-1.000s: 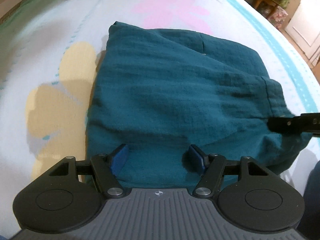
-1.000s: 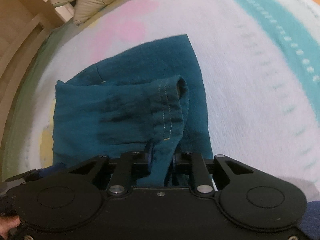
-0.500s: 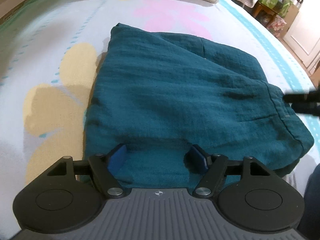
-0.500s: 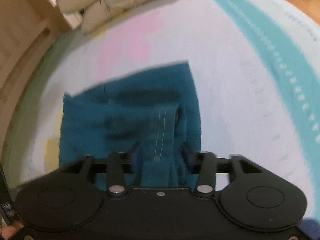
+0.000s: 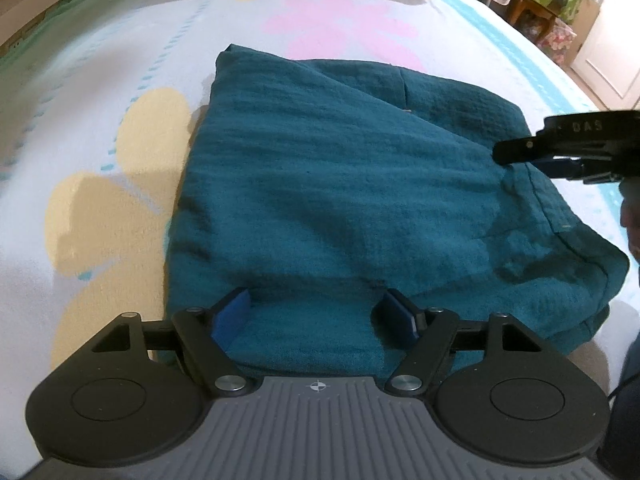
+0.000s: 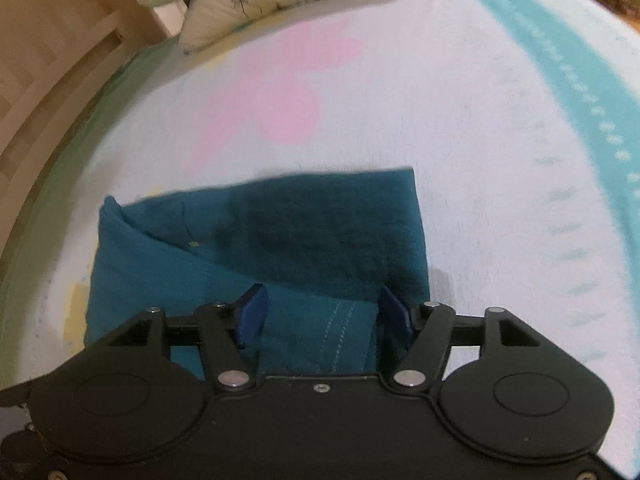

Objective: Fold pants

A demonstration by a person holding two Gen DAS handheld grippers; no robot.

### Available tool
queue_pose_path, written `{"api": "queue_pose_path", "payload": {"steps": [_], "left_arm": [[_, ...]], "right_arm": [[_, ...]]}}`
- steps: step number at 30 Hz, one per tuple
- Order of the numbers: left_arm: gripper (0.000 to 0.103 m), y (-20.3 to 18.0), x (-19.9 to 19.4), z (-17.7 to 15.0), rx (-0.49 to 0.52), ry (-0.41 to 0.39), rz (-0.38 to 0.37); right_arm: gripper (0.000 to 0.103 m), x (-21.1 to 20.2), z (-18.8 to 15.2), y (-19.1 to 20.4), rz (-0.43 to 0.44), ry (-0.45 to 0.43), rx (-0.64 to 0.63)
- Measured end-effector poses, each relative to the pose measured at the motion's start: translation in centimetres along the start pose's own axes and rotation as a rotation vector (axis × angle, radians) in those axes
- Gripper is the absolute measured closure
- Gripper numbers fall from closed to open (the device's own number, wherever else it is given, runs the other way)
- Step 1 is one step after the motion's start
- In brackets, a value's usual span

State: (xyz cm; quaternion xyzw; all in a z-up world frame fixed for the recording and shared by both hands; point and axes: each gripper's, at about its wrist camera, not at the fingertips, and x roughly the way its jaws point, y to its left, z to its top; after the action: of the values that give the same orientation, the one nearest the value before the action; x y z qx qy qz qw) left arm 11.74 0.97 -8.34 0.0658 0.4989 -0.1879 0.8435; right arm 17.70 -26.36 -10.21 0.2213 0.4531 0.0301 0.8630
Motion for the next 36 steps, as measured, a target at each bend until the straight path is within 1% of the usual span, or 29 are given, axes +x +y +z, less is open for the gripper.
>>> {"api": "queue_pose_path", "payload": {"steps": [3, 6, 7, 9, 11, 13, 16, 18, 19, 20, 23, 27, 29, 30, 31, 32, 34, 35, 36], "left_arm": [[0.031, 0.0, 0.0, 0.0, 0.003, -0.001, 0.000], [0.031, -0.1, -0.1, -0.1, 0.013, -0.005, 0.002], [0.031, -0.1, -0.1, -0.1, 0.013, -0.007, 0.001], [0.031, -0.1, -0.1, -0.1, 0.010, -0.009, -0.002], [0.031, -0.2, -0.1, -0.1, 0.007, -0.007, -0.002], [0.031, -0.2, -0.1, 0.0, 0.007, -0.004, 0.001], [0.031, -0.2, -0.1, 0.0, 0.005, -0.003, -0.001], [0.031, -0.1, -0.1, -0.1, 0.005, -0.005, -0.006], [0.031, -0.1, -0.1, -0.1, 0.006, -0.006, -0.010], [0.031, 0.0, -0.2, -0.1, 0.004, -0.009, -0.016], [0.031, 0.8, -0.6, -0.2, -0.017, -0.023, -0.048], [0.033, 1.9, -1.4, -0.5, -0.048, -0.033, -0.090], [0.037, 2.3, -1.9, -0.6, -0.055, -0.039, -0.098], [0.039, 2.6, -2.1, -0.8, -0.062, -0.042, -0.098], [0.039, 2.9, -2.3, -0.8, -0.069, -0.044, -0.100], [0.039, 3.1, -2.5, -0.9, -0.079, -0.046, -0.103], [0.040, 3.7, -3.0, -0.9, -0.095, -0.052, -0.105], [0.040, 3.8, -3.3, -0.8, -0.097, -0.057, -0.099], [0.040, 4.0, -3.6, -0.7, -0.095, -0.064, -0.091]], "right_arm": [[0.035, -0.8, -0.4, -0.6, 0.031, 0.026, 0.027], [0.035, -1.5, -1.0, 0.0, 0.034, 0.061, -0.021], [0.035, -1.9, -1.1, 0.4, 0.027, 0.055, -0.046], [0.035, -2.7, -1.0, 1.0, 0.006, -0.006, -0.087], [0.035, -3.1, -0.2, 1.3, 0.012, -0.059, -0.096], [0.035, -2.5, 0.9, 1.2, 0.028, -0.070, -0.088], [0.035, -0.6, 1.8, 0.9, 0.037, -0.023, -0.090], [0.036, 0.3, 1.5, 0.7, 0.041, 0.035, -0.100], [0.036, 0.5, 1.3, 0.5, 0.048, 0.051, -0.106], [0.036, 0.3, 1.0, 0.4, 0.058, 0.048, -0.113], [0.036, -0.5, 0.2, -0.1, 0.109, 0.104, -0.086], [0.036, -1.3, -0.8, -0.1, 0.154, 0.133, -0.071], [0.036, -1.5, -1.0, -0.2, 0.175, 0.133, -0.033], [0.040, -1.5, -1.0, -0.1, 0.177, 0.130, -0.024], [0.051, -1.5, -1.1, 0.2, 0.160, 0.125, -0.025], [0.059, -1.7, -1.0, 0.5, 0.136, 0.119, -0.033], [0.067, -2.3, -0.9, 1.8, 0.094, 0.100, -0.063], [0.068, -3.0, -0.8, 2.8, 0.080, 0.076, -0.103], [0.072, -3.8, -0.6, 3.8, 0.068, 0.051, -0.147]]}}
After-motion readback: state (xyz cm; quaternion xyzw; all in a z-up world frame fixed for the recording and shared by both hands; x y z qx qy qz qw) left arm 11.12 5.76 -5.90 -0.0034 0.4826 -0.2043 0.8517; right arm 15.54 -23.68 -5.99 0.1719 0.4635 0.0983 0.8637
